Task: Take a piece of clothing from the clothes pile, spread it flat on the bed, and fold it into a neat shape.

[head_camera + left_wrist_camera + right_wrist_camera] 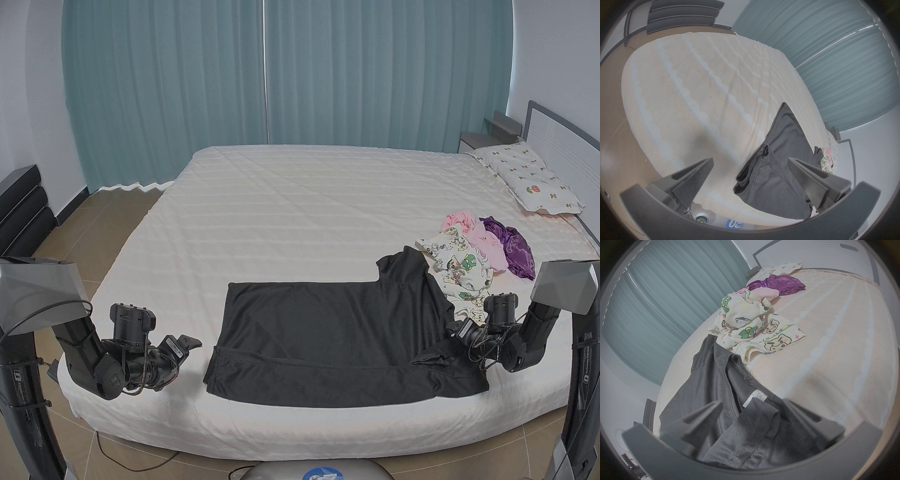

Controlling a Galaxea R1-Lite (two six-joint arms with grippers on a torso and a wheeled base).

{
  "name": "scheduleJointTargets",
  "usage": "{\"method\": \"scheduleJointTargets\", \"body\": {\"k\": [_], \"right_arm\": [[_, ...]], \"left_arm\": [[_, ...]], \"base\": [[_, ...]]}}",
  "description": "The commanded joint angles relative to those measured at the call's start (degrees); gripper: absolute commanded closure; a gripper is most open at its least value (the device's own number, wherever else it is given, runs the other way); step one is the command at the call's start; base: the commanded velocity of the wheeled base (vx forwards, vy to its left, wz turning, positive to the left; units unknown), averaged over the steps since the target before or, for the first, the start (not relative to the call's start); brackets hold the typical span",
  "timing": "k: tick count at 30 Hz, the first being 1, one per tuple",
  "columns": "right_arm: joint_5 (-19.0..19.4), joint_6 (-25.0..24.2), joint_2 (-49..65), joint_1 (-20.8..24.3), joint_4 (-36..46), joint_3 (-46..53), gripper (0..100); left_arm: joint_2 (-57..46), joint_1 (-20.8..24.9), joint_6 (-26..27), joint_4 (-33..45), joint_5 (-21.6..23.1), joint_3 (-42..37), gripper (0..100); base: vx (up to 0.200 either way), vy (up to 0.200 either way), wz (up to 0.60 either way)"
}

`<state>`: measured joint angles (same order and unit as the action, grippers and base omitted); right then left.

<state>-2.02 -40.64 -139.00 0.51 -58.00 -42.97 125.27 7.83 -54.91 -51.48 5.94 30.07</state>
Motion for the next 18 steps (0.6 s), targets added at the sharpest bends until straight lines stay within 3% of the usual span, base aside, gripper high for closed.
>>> {"method": "scheduleJointTargets", "body": {"k": [1, 18], "right_arm": [[-0.09, -0.05, -0.22, -0.07, 0.0, 0.26, 100], [-0.09, 0.83, 9.45, 0.19, 1.05, 7.64, 100]], "left_arm": [[0.06, 0.0, -0.03, -0.02, 0.04, -0.02, 0], [0.06, 0.0, -0.03, -0.02, -0.05, -0.02, 0]], "base": [[0.0, 0.0, 0.0], [0.0, 0.0, 0.0]]}}
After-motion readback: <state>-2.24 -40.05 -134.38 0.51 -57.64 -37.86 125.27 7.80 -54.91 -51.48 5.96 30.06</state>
